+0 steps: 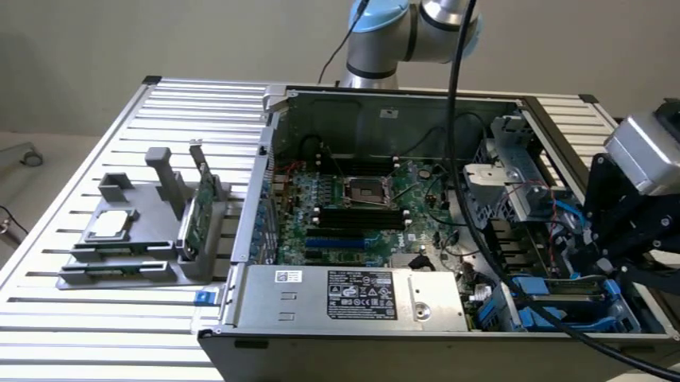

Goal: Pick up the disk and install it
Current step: 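Pick up the disk, then insert the disk into the insertion slot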

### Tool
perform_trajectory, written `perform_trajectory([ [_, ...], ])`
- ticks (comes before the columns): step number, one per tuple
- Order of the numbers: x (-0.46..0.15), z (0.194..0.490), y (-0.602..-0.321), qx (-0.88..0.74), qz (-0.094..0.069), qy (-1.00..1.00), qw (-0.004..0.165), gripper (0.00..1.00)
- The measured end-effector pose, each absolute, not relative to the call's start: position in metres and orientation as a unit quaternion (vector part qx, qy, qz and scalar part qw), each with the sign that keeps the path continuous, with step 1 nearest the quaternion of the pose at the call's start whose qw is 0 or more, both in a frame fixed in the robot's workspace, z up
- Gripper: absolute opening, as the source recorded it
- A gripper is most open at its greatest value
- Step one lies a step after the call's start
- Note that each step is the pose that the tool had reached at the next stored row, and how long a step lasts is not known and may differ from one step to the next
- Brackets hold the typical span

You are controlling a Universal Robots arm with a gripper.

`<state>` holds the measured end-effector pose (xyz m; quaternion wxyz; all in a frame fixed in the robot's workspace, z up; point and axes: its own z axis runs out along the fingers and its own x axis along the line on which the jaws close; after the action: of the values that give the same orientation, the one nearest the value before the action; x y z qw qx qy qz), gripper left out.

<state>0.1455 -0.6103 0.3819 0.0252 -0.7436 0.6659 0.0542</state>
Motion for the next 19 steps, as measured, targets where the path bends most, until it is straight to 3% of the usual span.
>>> perform_trajectory([
  [4,0.146,0.397,-0.610,-0.744,0.054,0.666,0.025,0.11],
  [19,0.146,0.397,-0.610,-0.744,0.055,0.666,0.026,0.11],
])
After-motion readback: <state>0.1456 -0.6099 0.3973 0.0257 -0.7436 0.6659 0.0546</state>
